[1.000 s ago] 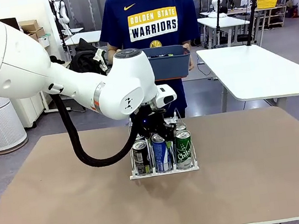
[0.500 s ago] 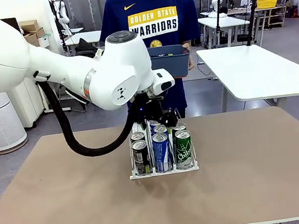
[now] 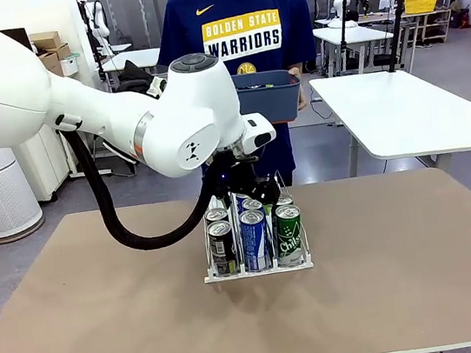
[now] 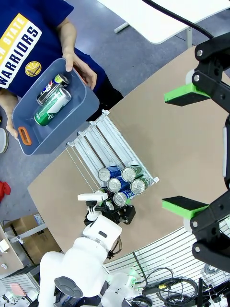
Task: Fill the beverage cans into the dispenser.
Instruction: Place the picked Ionic drink in the line of the Automatic Can Dispenser with the same cans, then pick up the Pepsi coke handed by the human.
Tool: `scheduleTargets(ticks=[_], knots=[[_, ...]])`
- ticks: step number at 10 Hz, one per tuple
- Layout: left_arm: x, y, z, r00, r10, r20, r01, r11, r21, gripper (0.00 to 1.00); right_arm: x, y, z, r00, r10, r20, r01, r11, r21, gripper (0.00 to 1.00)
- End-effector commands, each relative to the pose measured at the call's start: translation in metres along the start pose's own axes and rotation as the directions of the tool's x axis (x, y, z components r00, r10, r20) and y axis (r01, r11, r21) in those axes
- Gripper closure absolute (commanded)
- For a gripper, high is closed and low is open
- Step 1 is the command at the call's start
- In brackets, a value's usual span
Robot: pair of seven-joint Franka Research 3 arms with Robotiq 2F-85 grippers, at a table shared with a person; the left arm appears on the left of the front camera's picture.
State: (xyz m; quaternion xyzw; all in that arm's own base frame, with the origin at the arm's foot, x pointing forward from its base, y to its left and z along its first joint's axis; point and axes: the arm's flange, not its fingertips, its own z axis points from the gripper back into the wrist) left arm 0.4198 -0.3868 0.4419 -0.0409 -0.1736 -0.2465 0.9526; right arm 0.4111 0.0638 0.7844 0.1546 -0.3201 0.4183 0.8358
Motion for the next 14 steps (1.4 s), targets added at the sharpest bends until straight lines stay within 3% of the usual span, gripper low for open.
scheduleTargets(ticks=[1,6,8,12,14], knots=[[0.004,0.001,0.002,1.000,-0.003,0.003,0.003,1.000,-0.012,0.00,-0.001,0.001,0.001,1.000,-0.002,0.004,0.002,1.000,0.003,0.00],[0.003,0.000,0.002,1.000,0.001,0.006,-0.001,1.000,-0.002,0.01,-0.001,0.001,0.001,1.000,-0.002,0.004,0.002,1.000,0.003,0.00],[-0.003,0.037,0.057,0.996,-0.086,0.015,0.087,0.993,-0.084,0.00,-0.001,0.001,0.001,1.000,-0.002,0.004,0.002,1.000,0.003,0.00],[-0.021,0.092,0.164,0.978,-0.206,-0.034,0.204,0.977,-0.061,0.00,-0.001,0.001,0.001,1.000,-0.002,0.004,0.002,1.000,0.003,0.00],[-0.028,0.102,0.223,0.983,-0.184,0.006,0.184,0.983,-0.024,0.00,-0.001,0.001,0.001,1.000,-0.002,0.004,0.002,1.000,0.003,0.00]])
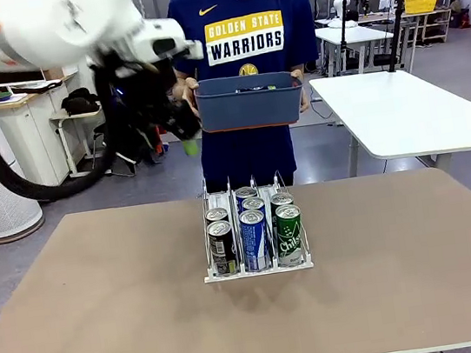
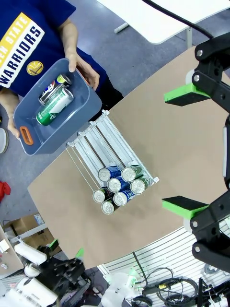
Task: Fill the beverage cans into the dispenser.
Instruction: Pick up the Pepsi coke handed by the human.
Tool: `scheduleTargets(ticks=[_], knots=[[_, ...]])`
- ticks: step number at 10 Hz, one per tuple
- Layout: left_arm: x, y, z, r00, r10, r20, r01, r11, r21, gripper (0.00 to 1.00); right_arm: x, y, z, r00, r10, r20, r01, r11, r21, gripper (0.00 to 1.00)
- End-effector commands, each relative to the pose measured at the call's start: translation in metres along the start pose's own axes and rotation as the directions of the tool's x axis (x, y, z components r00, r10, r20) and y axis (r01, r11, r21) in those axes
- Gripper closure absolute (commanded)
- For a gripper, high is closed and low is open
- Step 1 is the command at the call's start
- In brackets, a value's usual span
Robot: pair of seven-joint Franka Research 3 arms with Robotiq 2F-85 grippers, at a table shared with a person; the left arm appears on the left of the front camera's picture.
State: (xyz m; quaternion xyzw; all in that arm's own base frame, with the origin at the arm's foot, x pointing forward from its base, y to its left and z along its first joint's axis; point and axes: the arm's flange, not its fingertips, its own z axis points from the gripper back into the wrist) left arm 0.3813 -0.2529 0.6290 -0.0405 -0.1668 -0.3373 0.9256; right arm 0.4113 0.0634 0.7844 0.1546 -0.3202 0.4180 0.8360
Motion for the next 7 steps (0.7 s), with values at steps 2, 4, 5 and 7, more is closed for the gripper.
scheduleTargets(ticks=[2,4,5,7], knots=[[-0.017,0.011,0.060,0.999,0.004,0.034,-0.006,0.999,0.044,0.00,-0.001,0.002,0.000,1.000,-0.002,0.004,0.002,1.000,0.004,0.00],[-0.031,0.018,0.092,0.998,0.022,0.064,-0.029,0.994,0.106,0.00,-0.001,0.002,0.000,1.000,-0.002,0.004,0.002,1.000,0.004,0.00],[-0.038,0.024,0.104,0.995,0.019,0.093,-0.030,0.992,0.121,0.00,-0.001,0.002,0.000,1.000,-0.002,0.004,0.002,1.000,0.004,0.00],[-0.030,0.015,0.103,0.995,0.032,0.089,-0.040,0.995,0.090,0.00,-0.001,0.002,0.000,1.000,-0.002,0.004,0.002,1.000,0.004,0.00]])
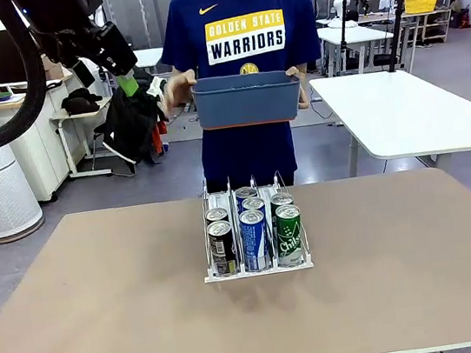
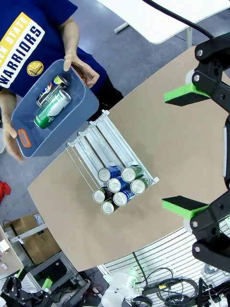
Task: Fill the beverage cans into the dispenser.
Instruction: Pick up the Pepsi coke handed by the human.
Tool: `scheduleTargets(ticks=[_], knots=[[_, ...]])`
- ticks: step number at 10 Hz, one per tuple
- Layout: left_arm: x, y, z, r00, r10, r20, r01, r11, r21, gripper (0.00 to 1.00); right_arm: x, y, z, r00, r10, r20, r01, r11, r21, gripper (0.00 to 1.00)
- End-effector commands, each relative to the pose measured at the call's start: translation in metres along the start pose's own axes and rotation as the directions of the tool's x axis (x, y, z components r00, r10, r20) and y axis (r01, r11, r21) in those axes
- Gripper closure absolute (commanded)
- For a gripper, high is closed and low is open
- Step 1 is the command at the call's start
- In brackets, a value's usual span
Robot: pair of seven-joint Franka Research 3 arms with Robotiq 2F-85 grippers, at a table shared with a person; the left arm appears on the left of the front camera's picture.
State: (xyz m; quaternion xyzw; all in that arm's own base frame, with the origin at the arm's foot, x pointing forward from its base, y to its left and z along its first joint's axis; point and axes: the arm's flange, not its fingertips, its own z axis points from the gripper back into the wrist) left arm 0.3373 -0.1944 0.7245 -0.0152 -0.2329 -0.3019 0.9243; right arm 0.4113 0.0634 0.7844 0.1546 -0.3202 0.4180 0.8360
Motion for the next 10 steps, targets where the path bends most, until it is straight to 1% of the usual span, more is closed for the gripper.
scheduleTargets(ticks=[1,4,5,6,7,8,9,10], knots=[[0.004,-0.007,-0.010,1.000,-0.015,-0.020,0.015,1.000,-0.012,0.00,-0.001,0.002,0.000,1.000,-0.002,0.004,0.002,1.000,0.004,0.00],[0.003,-0.007,-0.007,1.000,-0.012,-0.014,0.012,1.000,-0.004,0.00,-0.001,0.002,0.000,1.000,-0.002,0.004,0.002,1.000,0.004,0.00],[0.002,0.010,-0.015,1.000,-0.018,-0.009,0.017,0.997,-0.077,0.00,-0.001,0.002,0.000,1.000,-0.002,0.004,0.002,1.000,0.004,0.00],[0.000,0.031,-0.010,0.999,-0.032,0.025,0.036,0.988,-0.147,0.00,-0.001,0.002,0.000,1.000,-0.002,0.004,0.002,1.000,0.004,0.00],[0.002,0.046,-0.006,0.996,-0.047,0.072,0.059,0.982,-0.181,0.00,-0.001,0.002,0.000,1.000,-0.002,0.004,0.002,1.000,0.004,0.00],[0.005,0.066,-0.004,0.990,-0.082,0.112,0.102,0.976,-0.191,0.00,-0.001,0.002,0.000,1.000,-0.002,0.004,0.002,1.000,0.004,0.00],[0.004,0.085,0.004,0.978,-0.142,0.155,0.171,0.967,-0.191,0.00,-0.001,0.002,0.000,1.000,-0.002,0.004,0.002,1.000,0.004,0.00],[0.010,0.099,0.011,0.970,-0.159,0.184,0.192,0.966,-0.173,0.00,-0.001,0.002,0.000,1.000,-0.002,0.004,0.002,1.000,0.004,0.00]])
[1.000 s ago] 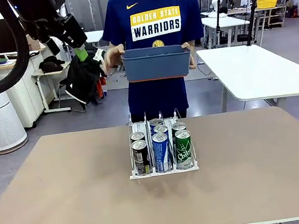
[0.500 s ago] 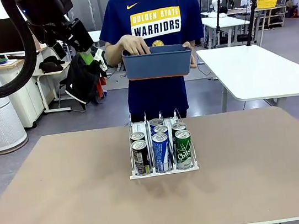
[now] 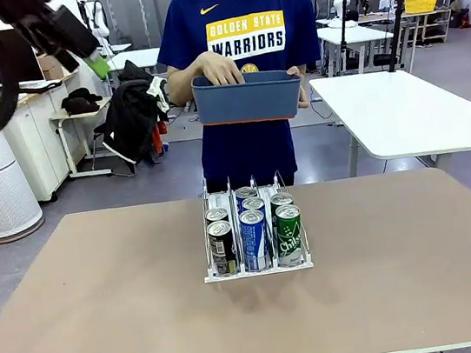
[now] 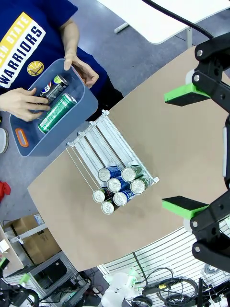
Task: Fill the beverage cans into the dispenser.
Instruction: Pick up the Pepsi coke handed by the human.
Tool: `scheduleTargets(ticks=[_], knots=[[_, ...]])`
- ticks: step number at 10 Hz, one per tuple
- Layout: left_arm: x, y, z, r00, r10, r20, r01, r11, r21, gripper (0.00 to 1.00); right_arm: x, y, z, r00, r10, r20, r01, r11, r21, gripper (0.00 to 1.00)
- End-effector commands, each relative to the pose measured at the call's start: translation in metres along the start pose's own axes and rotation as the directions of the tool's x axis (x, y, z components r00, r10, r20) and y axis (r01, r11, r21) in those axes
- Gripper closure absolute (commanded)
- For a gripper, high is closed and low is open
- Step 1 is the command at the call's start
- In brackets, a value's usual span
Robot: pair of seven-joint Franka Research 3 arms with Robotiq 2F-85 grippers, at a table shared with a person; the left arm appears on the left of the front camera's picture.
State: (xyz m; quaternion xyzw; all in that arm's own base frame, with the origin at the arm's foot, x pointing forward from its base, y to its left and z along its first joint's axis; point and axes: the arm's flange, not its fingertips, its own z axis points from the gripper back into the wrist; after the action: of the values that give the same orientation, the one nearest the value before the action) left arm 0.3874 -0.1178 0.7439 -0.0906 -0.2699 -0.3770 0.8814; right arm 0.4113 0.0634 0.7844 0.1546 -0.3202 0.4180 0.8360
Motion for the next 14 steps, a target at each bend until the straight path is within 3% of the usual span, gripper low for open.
scheduleTargets(ticks=[1,3,7,8,14], knots=[[0.015,0.018,0.007,0.996,-0.074,0.048,0.075,0.997,-0.029,0.00,-0.001,0.002,0.000,1.000,-0.002,0.004,0.002,1.000,0.004,0.00],[0.027,0.030,0.018,0.988,-0.138,0.063,0.139,0.990,-0.017,0.00,-0.001,0.002,0.000,1.000,-0.002,0.004,0.002,1.000,0.004,0.00],[0.032,0.025,0.013,0.993,-0.089,0.074,0.092,0.995,-0.037,0.00,-0.001,0.002,0.000,1.000,-0.002,0.004,0.002,1.000,0.004,0.00],[0.037,0.026,0.017,0.991,-0.124,0.059,0.124,0.992,0.013,0.00,-0.001,0.002,0.000,1.000,-0.002,0.004,0.002,1.000,0.004,0.00],[0.037,0.026,0.017,0.991,-0.124,0.059,0.124,0.992,0.013,0.00,-0.001,0.002,0.000,1.000,-0.002,0.004,0.002,1.000,0.004,0.00]])
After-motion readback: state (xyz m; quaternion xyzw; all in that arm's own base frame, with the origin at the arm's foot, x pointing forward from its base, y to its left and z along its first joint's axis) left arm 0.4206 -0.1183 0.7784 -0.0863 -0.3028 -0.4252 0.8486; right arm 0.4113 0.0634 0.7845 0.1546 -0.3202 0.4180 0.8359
